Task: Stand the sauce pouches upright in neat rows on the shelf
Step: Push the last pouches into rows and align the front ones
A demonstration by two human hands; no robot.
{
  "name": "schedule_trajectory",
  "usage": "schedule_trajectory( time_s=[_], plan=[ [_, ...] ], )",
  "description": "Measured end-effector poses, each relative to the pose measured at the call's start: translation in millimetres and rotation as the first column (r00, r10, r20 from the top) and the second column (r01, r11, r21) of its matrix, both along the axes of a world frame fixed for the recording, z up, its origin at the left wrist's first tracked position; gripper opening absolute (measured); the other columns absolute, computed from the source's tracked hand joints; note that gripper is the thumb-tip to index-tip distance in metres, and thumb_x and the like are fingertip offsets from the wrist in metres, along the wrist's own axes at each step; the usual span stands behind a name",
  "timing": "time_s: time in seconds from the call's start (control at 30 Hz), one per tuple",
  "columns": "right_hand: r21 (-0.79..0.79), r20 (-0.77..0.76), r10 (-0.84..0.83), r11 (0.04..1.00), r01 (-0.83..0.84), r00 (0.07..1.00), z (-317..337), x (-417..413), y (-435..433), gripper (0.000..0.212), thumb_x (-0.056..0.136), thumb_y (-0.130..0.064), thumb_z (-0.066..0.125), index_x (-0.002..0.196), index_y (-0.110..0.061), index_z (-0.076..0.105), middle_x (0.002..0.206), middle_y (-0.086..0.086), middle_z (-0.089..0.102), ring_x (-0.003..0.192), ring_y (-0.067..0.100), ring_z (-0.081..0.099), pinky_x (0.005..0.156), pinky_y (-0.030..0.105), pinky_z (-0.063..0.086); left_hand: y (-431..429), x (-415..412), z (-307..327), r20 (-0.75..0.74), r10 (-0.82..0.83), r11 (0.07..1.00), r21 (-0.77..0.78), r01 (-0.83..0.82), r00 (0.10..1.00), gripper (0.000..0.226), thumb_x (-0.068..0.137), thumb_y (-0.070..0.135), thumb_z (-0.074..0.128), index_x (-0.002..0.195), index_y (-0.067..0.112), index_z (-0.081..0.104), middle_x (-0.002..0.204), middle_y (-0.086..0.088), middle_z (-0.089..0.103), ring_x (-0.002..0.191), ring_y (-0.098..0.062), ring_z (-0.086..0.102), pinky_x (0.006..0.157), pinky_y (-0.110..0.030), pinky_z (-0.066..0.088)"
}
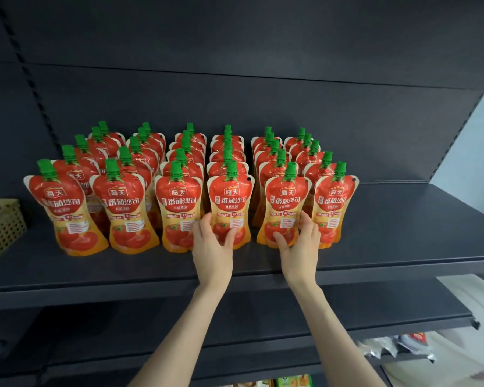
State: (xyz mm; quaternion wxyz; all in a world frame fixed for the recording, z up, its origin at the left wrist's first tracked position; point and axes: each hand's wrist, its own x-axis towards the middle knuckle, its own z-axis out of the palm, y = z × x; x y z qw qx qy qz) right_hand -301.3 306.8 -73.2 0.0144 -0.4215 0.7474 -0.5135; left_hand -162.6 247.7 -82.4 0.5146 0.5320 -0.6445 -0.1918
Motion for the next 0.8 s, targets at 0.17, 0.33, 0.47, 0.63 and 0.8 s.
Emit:
schedule_trajectory(
  time_s=[0.17,0.33,0.47,0.63,0.8],
  plan=[
    [-0.006,0.007,0.004,1.000,-0.004,1.000,-0.3,-1.4,-2.3,0.063,0.085,-0.024,0.067,0.137,-0.014,0.034,0.134,0.006,0.043,0.126,0.020,0.039,0.095,0.032,0.041,0.2,0.2,-1.0,-0.005,0.005,1.000,0.008,-0.005,1.000,0.054,0.080,0.041,0.067,0.121,0.014,0.045,0.119,-0.006,0.052,0.103,-0.026,0.059,0.078,-0.044,0.056],
    [-0.022,0.005,0.014,1.000,-0.014,1.000,-0.6,-1.5,-3.7,0.061,0.084,-0.022,0.068,0.135,-0.014,0.036,0.132,0.005,0.044,0.122,0.019,0.041,0.088,0.026,0.039,1.5,0.1,-3.5,-0.006,0.004,1.000,0.009,-0.004,1.000,0.052,0.080,0.039,0.068,0.121,0.014,0.046,0.121,-0.006,0.050,0.101,-0.028,0.060,0.077,-0.046,0.056],
    [-0.026,0.005,0.013,1.000,-0.013,1.000,-1.2,-1.4,-3.9,0.060,0.084,-0.022,0.068,0.134,-0.014,0.036,0.130,0.005,0.045,0.122,0.019,0.041,0.086,0.025,0.037,2.8,0.7,-3.5,-0.007,0.008,1.000,0.007,-0.008,1.000,0.052,0.080,0.037,0.069,0.121,0.013,0.047,0.121,-0.006,0.050,0.101,-0.028,0.060,0.078,-0.046,0.056],
    [-0.028,0.001,0.012,1.000,-0.012,1.000,-2.8,-2.0,-3.7,0.061,0.083,-0.023,0.069,0.134,-0.014,0.036,0.130,0.006,0.045,0.122,0.020,0.041,0.088,0.028,0.041,3.9,0.6,-3.1,0.008,0.013,1.000,0.006,-0.013,1.000,0.053,0.080,0.037,0.069,0.121,0.013,0.046,0.122,-0.006,0.050,0.100,-0.028,0.060,0.076,-0.047,0.057],
    [-0.020,0.000,-0.001,1.000,0.001,1.000,-4.7,-3.7,-0.8,0.065,0.084,-0.027,0.068,0.137,-0.012,0.033,0.134,0.007,0.043,0.125,0.021,0.040,0.093,0.032,0.043,6.0,2.2,-2.8,0.028,0.009,1.000,0.017,-0.009,1.000,0.055,0.080,0.037,0.068,0.124,0.013,0.045,0.124,-0.007,0.050,0.101,-0.028,0.060,0.076,-0.047,0.056]
  ],
)
